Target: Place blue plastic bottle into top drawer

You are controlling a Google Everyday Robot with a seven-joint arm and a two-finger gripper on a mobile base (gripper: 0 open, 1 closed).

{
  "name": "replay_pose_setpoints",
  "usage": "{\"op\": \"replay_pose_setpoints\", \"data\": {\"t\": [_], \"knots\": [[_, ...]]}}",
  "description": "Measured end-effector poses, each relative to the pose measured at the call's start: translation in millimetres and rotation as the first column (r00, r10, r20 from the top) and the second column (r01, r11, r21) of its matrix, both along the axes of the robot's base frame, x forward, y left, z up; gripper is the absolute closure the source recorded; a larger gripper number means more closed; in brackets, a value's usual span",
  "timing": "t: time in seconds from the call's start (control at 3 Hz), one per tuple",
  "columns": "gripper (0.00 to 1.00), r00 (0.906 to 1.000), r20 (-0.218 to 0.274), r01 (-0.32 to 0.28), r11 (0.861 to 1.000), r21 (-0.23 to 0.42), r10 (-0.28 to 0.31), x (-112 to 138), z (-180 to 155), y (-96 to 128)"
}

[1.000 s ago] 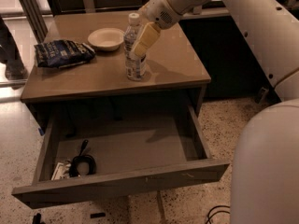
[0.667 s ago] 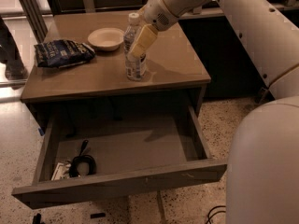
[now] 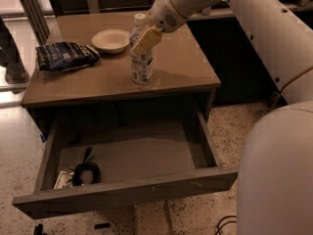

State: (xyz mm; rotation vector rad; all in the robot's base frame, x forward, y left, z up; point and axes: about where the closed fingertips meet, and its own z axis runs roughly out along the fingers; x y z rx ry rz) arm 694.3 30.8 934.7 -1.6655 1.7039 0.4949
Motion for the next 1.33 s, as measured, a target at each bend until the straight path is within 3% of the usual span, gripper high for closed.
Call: {"op": "replay_pose_setpoints", "data": {"t": [0.67, 1.0, 1.33], "knots": [[0.88, 1.0000, 0.000, 0.000, 1.000, 0.000, 0.000, 0.0, -0.1, 0.1], [1.00, 1.0000, 0.000, 0.000, 1.000, 0.000, 0.000, -0.1, 0.0, 0.1], [1.00, 0.9998, 0.013, -0.014, 1.000, 0.026, 0.013, -21.6, 11.0, -0.5]]}}
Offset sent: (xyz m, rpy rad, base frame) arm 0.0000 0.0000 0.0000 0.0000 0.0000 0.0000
